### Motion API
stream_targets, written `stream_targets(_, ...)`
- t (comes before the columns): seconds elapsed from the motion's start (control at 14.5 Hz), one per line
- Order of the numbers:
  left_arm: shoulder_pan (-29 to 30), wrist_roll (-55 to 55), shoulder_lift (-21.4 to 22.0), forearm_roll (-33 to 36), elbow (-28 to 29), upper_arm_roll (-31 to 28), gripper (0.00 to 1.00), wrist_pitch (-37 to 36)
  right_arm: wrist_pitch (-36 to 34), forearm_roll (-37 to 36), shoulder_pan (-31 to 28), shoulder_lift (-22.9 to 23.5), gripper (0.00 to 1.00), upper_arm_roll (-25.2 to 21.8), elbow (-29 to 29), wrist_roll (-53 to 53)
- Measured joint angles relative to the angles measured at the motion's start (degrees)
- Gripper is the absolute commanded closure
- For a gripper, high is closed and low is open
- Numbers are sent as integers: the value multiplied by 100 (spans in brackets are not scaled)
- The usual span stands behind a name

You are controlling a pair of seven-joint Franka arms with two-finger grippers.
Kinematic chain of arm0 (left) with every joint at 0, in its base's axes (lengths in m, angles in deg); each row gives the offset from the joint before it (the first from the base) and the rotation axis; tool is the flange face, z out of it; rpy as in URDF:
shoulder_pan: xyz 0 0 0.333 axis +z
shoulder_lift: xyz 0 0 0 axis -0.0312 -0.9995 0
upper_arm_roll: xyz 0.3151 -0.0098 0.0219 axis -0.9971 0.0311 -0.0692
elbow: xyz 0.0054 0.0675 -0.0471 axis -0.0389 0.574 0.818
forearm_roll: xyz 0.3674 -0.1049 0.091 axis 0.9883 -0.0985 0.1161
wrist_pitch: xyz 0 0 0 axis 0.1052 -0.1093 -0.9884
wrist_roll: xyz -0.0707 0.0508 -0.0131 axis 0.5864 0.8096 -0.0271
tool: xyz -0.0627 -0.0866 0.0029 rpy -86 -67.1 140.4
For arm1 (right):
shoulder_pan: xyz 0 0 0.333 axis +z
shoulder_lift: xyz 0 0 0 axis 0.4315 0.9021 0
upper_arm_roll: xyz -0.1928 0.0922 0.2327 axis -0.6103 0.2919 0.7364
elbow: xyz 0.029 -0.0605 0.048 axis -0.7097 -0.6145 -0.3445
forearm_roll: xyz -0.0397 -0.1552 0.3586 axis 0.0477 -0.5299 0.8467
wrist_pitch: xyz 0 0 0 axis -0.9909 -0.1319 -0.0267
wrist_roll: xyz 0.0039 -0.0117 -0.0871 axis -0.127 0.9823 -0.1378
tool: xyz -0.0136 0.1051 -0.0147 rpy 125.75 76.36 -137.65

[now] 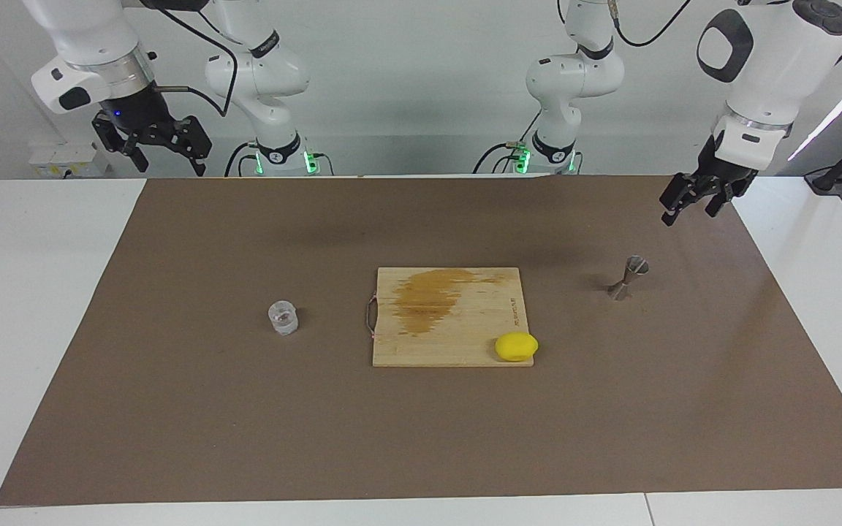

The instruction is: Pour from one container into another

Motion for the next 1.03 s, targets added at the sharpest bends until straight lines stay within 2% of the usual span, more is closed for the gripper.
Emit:
stream_targets(0.28,-6,0,21,0,4,20,0,-190,493,594,-337,23,0,-43,-560,362)
stream_targets(0.55,-13,-11,24,0,4,34,0,-189,1011,1509,-695,97,0,-51,-1274,1020)
stream_targets(0.83,-99,-12,42,-2,3,124,0,-192,1335,2692,-1031,309,0,-59,-1714,1697)
stream_targets(1.03,-146,-10,53,-154,3,157,0,-312,1357,3496,-1362,597,0,-64,-1829,1979)
